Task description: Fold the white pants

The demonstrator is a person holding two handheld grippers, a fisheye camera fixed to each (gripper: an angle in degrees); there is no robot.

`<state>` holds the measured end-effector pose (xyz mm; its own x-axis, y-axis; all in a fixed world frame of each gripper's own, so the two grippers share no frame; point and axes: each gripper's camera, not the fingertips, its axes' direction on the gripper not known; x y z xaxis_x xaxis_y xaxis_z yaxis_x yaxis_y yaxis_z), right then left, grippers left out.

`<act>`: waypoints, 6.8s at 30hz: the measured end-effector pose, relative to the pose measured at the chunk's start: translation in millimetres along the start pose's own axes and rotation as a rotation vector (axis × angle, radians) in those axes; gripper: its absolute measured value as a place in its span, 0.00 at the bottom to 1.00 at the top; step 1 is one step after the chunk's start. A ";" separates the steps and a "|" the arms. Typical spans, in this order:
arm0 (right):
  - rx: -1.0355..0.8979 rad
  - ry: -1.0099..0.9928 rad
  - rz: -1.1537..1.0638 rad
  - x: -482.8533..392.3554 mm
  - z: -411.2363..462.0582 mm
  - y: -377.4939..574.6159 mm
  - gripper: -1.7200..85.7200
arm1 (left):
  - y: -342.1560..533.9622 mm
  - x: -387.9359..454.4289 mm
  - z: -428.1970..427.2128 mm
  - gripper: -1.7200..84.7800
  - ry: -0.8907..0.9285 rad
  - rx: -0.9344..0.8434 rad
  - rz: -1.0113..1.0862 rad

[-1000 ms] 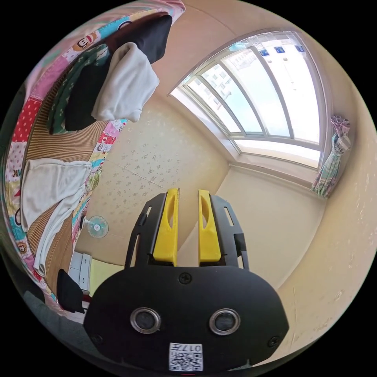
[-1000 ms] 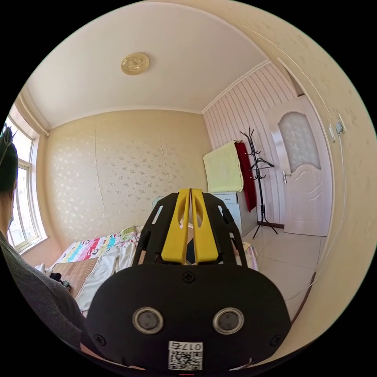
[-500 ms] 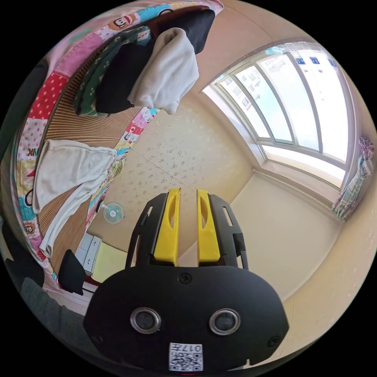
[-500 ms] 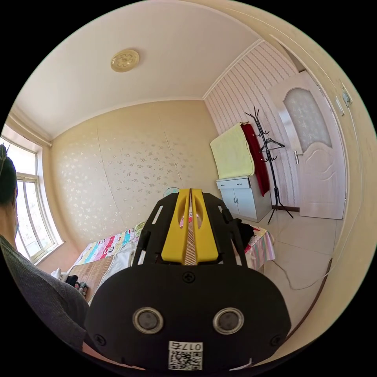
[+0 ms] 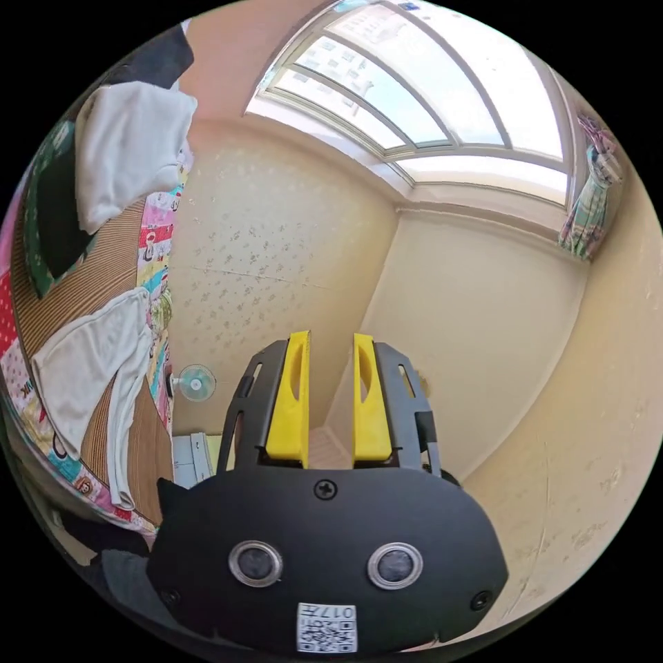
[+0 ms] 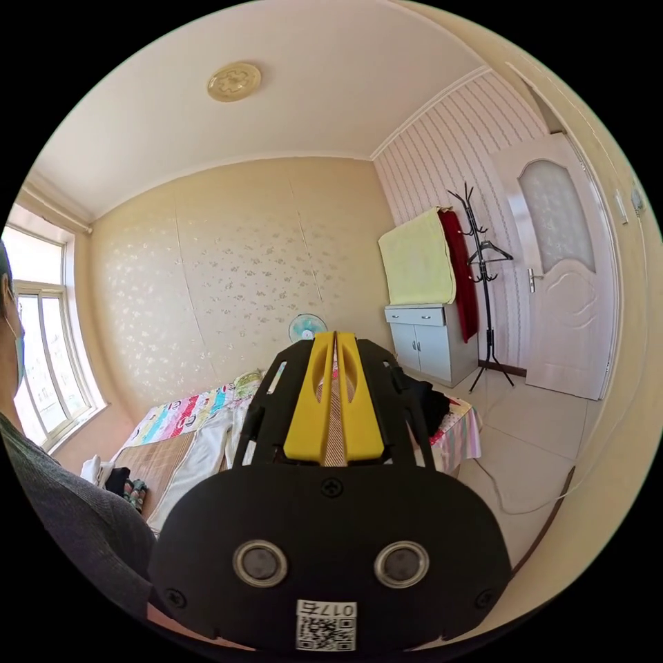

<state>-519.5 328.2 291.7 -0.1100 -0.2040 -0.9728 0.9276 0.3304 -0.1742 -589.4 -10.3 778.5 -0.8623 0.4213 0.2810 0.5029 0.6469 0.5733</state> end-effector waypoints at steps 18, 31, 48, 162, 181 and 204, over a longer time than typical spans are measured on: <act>-0.092 -0.062 -0.022 -20.5 36.1 -18.6 0.02 | 35.4 -21.5 1.5 0.14 0.069 -0.160 0.075; -0.062 -0.107 -0.011 -32.2 27.8 -22.0 0.03 | 22.8 -51.4 5.1 0.14 0.264 -0.186 0.048; -0.073 -0.126 -0.003 -47.3 29.3 -28.3 0.02 | -20.5 -65.2 -13.8 0.14 0.353 -0.178 0.043; -1.290 -1.222 -0.318 -282.4 454.8 57.1 0.17 | 111.5 -474.5 178.5 0.07 -0.913 -1.299 0.195; -1.151 -0.345 -0.162 -477.4 865.2 55.0 0.09 | 77.8 -492.2 119.6 0.06 -0.669 -1.249 0.106; -1.095 -0.764 -0.408 -523.3 556.2 115.9 0.14 | 22.1 -435.8 16.4 0.08 -1.064 -0.966 0.182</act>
<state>-155.9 -39.3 865.7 0.2468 -0.7883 -0.5637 0.0917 0.5980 -0.7962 -201.5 -169.2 656.0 -0.1242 0.9914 -0.0425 -0.0081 0.0418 0.9991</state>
